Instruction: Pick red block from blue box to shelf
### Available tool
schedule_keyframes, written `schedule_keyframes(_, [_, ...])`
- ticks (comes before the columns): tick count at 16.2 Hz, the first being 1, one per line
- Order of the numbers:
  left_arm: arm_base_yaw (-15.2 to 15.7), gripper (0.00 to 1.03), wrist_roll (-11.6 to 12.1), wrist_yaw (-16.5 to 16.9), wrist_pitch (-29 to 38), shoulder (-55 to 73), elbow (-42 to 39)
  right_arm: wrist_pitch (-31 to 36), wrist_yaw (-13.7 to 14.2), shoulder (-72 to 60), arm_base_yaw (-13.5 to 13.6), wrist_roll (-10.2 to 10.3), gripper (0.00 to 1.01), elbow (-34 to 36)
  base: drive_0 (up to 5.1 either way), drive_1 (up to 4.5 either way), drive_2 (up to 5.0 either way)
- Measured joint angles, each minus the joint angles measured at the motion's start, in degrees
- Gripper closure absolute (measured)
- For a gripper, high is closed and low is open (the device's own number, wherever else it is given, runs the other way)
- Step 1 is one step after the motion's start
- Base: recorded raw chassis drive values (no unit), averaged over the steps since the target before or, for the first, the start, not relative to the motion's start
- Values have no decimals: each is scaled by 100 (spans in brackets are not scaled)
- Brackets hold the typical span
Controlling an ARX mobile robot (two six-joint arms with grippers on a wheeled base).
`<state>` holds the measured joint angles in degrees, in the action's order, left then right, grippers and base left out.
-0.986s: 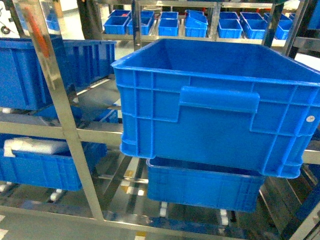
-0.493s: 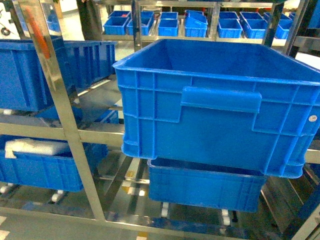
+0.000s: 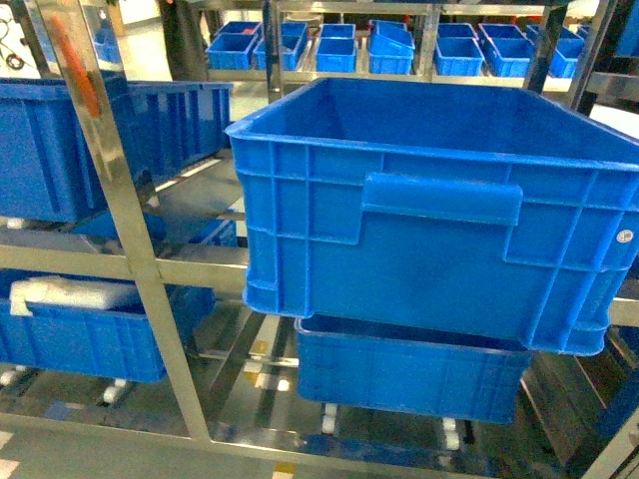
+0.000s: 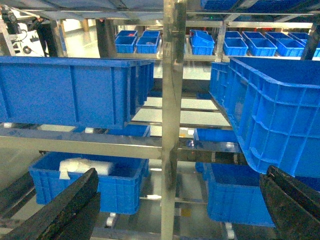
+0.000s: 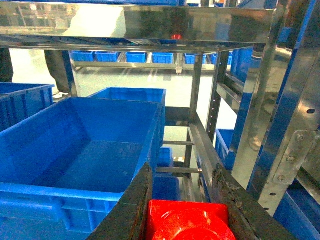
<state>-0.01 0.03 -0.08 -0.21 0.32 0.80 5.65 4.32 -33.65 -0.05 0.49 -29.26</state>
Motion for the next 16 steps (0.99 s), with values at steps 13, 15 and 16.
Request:
schedule_keyframes(13, [0,5,0,2,0,0,0,-1471,-96,-247,-125,-243,72,-505,0,0,0])
schedule_keyframes(15, [0,5,0,2,-2,0,0,-2065,-317,-372,-323,-415,72,-680,0,0,0])
schedule_keyframes(16, [0,5,0,4,-2,0,0,-1989,-424,-393,-352,-459,72,-680,0,0,0])
